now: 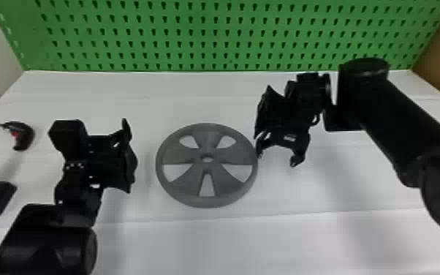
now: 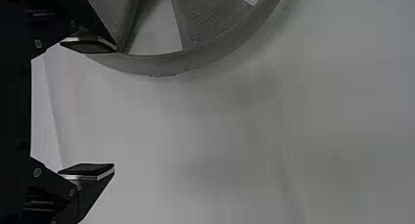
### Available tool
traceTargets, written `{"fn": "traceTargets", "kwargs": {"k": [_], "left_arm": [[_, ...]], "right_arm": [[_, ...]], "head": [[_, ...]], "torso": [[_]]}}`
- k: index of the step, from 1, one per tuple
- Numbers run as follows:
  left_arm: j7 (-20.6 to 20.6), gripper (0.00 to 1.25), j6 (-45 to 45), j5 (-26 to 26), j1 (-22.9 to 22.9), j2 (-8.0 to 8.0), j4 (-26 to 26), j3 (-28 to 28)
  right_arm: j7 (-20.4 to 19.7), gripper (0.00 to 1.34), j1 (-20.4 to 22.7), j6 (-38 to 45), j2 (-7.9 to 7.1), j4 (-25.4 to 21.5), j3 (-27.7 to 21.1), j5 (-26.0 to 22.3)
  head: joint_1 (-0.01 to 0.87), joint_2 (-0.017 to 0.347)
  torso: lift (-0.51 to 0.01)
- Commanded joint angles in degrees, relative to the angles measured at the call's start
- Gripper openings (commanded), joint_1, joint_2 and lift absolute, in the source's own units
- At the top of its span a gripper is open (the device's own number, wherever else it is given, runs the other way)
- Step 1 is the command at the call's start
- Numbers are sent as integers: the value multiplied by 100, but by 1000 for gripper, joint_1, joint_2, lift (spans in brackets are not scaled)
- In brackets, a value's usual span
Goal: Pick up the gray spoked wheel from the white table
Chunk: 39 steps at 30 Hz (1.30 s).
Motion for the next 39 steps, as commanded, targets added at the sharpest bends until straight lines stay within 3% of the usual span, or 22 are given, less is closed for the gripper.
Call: {"fn": "traceTargets", "kwargs": {"k": [1, 12, 26, 39], "left_arm": [[0, 1100, -3, 8, 9, 5, 0, 16], [0, 1100, -3, 17, 18, 5, -9, 25], [0, 1100, -3, 17, 18, 5, -9, 34], [0, 1100, -12, 17, 18, 5, -9, 34]], "right_arm": [[-30, 936, 129, -200, 147, -47, -273, -22], [-48, 936, 243, -551, 288, -126, -281, -22], [-56, 936, 305, -1184, 437, -320, 53, 14], [-48, 936, 305, -1255, 420, -337, 527, -259]], "head": [[765, 2], [765, 2], [765, 2], [765, 2]], "torso": [[-96], [-96], [-96], [-96]]}}
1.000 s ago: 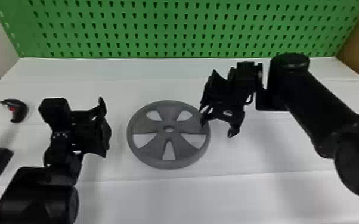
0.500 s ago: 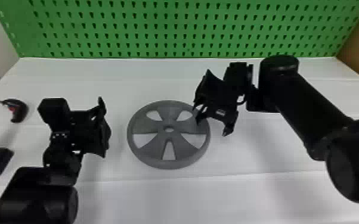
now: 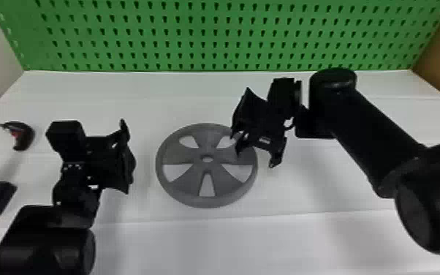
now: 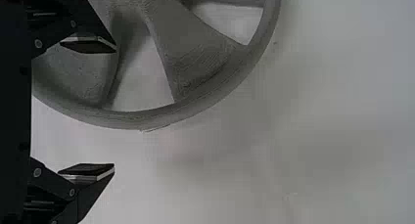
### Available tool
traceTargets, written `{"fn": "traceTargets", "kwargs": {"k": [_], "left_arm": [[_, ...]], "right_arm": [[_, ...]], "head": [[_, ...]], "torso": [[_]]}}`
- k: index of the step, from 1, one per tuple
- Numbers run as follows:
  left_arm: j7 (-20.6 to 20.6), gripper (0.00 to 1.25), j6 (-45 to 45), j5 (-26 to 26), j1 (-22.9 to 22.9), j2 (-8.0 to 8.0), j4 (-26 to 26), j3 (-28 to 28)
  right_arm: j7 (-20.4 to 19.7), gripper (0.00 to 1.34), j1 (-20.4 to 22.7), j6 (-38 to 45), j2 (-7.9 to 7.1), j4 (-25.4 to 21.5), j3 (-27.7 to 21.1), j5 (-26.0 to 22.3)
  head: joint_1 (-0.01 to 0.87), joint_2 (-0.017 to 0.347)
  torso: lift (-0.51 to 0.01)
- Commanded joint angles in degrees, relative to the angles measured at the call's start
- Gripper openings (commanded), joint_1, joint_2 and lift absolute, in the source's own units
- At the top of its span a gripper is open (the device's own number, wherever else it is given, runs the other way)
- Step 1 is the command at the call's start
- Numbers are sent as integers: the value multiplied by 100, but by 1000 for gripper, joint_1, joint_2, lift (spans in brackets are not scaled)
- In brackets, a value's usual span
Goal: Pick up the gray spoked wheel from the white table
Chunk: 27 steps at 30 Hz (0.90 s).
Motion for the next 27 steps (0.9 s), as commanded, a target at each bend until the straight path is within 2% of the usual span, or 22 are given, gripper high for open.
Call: {"fn": "traceTargets", "kwargs": {"k": [1, 8, 27], "left_arm": [[0, 1100, -1, 0, -7, 0, 0, -7], [0, 1100, -1, 0, -16, 0, 0, -16], [9, 1100, -1, 0, -34, 0, 0, -33]], "right_arm": [[2, 936, -9, -79, 0, -3, 170, -68], [2, 936, -18, -132, -36, -3, 293, -156], [20, 936, 123, -474, -9, 6, 433, -332]], "head": [[765, 2], [765, 2], [765, 2]], "torso": [[-96], [-96], [-96]]}}
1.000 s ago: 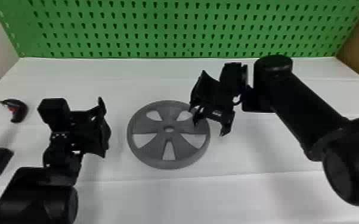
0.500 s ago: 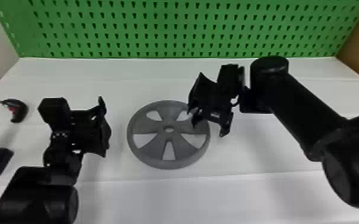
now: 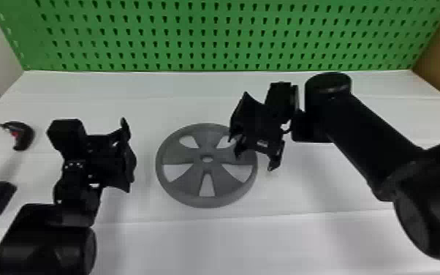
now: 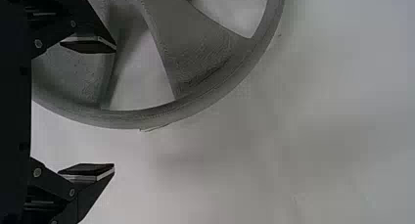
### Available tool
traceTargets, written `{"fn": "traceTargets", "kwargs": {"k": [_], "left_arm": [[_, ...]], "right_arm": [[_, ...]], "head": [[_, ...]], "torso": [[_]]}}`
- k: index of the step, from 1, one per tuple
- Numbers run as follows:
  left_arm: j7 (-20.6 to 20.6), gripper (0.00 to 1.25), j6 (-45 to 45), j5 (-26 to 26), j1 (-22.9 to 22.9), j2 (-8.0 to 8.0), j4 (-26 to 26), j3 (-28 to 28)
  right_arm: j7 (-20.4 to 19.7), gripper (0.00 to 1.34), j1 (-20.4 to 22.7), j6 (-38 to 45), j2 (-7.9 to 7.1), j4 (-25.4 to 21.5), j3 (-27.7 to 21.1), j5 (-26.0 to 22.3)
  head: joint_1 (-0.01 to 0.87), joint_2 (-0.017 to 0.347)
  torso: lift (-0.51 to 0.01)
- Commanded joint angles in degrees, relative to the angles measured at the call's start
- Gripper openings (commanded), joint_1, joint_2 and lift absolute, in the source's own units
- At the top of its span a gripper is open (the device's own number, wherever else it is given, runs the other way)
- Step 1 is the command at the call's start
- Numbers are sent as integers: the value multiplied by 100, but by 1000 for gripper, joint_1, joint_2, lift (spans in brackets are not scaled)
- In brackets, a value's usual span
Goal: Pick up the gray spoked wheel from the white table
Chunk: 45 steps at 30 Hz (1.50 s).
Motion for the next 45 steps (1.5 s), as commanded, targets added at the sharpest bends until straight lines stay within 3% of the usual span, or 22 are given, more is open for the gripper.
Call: {"fn": "traceTargets", "kwargs": {"k": [1, 10, 21, 45], "left_arm": [[0, 1100, 0, 7, 0, 0, 0, 2], [0, 1100, -9, 7, 17, 0, 0, 10], [0, 1100, -9, 7, 26, 0, 0, 10], [9, 1100, -9, 7, 17, 26, 0, -7]], "right_arm": [[16, 936, 83, -145, 16, 0, 31, -46], [306, 936, 206, -339, 78, 0, 136, 253], [350, 936, 232, -427, 104, 0, 233, 455], [393, 881, 179, -374, 60, 44, 576, 218]], "head": [[765, 2], [765, 2], [765, 2], [765, 2]], "torso": [[-96], [-96], [-96], [-96]]}}
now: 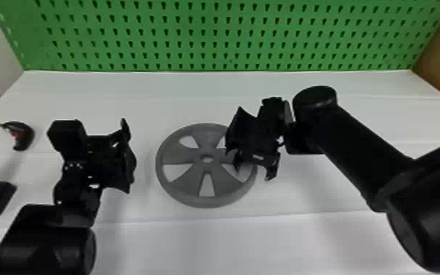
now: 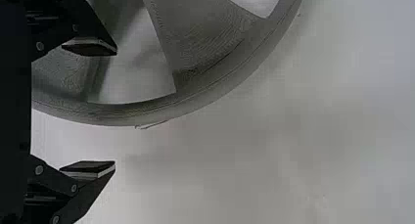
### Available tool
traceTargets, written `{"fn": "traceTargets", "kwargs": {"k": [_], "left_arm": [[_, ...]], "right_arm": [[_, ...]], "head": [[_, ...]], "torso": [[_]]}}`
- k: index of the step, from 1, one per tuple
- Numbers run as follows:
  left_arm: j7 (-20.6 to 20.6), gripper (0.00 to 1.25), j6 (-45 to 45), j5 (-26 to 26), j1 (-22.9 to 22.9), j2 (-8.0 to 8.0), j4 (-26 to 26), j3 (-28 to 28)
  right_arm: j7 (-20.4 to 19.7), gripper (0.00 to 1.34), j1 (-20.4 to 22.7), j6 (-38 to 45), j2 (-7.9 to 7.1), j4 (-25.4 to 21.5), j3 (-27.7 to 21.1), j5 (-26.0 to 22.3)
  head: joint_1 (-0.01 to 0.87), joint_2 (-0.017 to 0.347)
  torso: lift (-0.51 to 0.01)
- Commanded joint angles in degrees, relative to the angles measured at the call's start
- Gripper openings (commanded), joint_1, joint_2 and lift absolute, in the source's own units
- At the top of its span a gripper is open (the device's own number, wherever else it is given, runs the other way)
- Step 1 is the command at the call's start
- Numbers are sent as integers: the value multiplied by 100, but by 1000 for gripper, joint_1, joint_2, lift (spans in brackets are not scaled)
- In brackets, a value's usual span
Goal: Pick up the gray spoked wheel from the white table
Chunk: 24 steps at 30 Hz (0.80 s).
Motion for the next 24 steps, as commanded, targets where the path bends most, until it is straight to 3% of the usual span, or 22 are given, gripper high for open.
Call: {"fn": "traceTargets", "kwargs": {"k": [1, 7, 10, 20, 24], "left_arm": [[2, 1100, -5, 0, -1, 8, 0, -3], [2, 1100, 4, 0, -1, 8, 0, -3], [2, 1100, 4, 0, -1, 8, 0, -3], [2, 1100, 4, 0, -18, 8, 0, -21], [2, 1100, -5, 0, -18, 8, 0, -21]], "right_arm": [[0, 867, 2, -30, -10, 15, 97, -88], [0, 827, -15, -30, -28, 15, 123, -97], [0, 742, -24, -38, -37, 15, 132, -97], [9, 736, -24, -118, -45, 15, 97, -62], [88, 627, -15, -126, -54, 15, 71, -62]], "head": [[765, 2], [765, 2], [765, 2], [765, 2], [765, 2]], "torso": [[-96], [-96], [-96], [-96], [-96]]}}
